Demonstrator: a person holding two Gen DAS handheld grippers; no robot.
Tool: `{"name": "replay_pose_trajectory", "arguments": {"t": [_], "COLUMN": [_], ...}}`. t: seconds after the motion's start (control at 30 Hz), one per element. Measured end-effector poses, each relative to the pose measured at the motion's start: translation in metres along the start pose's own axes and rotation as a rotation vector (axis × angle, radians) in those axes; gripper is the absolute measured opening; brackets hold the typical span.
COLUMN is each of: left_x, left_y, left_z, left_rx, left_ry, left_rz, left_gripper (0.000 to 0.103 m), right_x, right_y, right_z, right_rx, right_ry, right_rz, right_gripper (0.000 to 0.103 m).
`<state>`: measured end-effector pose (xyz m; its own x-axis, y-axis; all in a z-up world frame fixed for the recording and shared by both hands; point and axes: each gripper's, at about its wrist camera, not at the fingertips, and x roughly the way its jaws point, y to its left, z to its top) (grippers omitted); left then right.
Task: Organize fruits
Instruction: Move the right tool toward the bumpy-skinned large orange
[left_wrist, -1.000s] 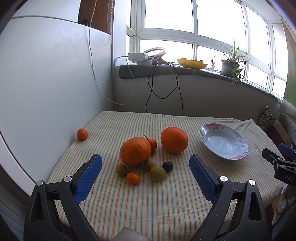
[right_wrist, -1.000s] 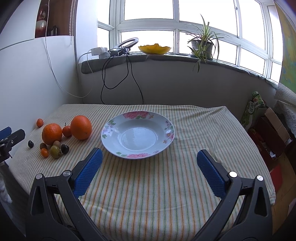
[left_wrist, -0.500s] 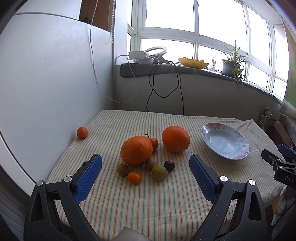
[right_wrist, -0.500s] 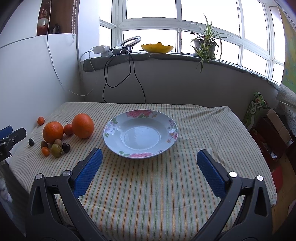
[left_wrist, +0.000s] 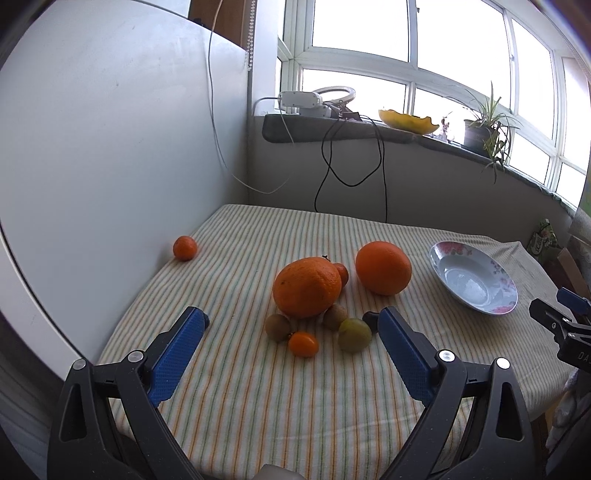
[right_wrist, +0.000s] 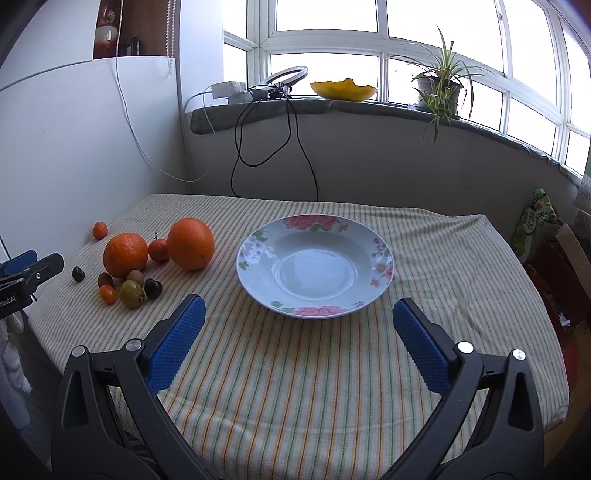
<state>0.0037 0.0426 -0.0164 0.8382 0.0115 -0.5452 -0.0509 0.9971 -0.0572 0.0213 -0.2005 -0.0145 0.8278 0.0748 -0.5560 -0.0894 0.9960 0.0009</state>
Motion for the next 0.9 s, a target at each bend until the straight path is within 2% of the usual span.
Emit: {"name": "replay_pose_trajectory", "arguments": {"t": [0.43, 0.9], "left_x": [0.012, 0.031], "left_y": [0.021, 0.030], "left_z": [-0.005, -0.004], "left_rx": [-0.040, -0.082], "left_ry": [0.034, 0.080], "left_rz": [0.005, -0.072], "left_gripper": [0.095, 0.095], "right_x": [0.018, 0.040], "right_y": [0.025, 0.049], "right_z": [0.007, 0.021], "right_rx": [-0.043, -0.079], "right_ry": [0.026, 0.073], "right_rz": [0.091, 0.175], "right_gripper": [0.102, 0.102]}}
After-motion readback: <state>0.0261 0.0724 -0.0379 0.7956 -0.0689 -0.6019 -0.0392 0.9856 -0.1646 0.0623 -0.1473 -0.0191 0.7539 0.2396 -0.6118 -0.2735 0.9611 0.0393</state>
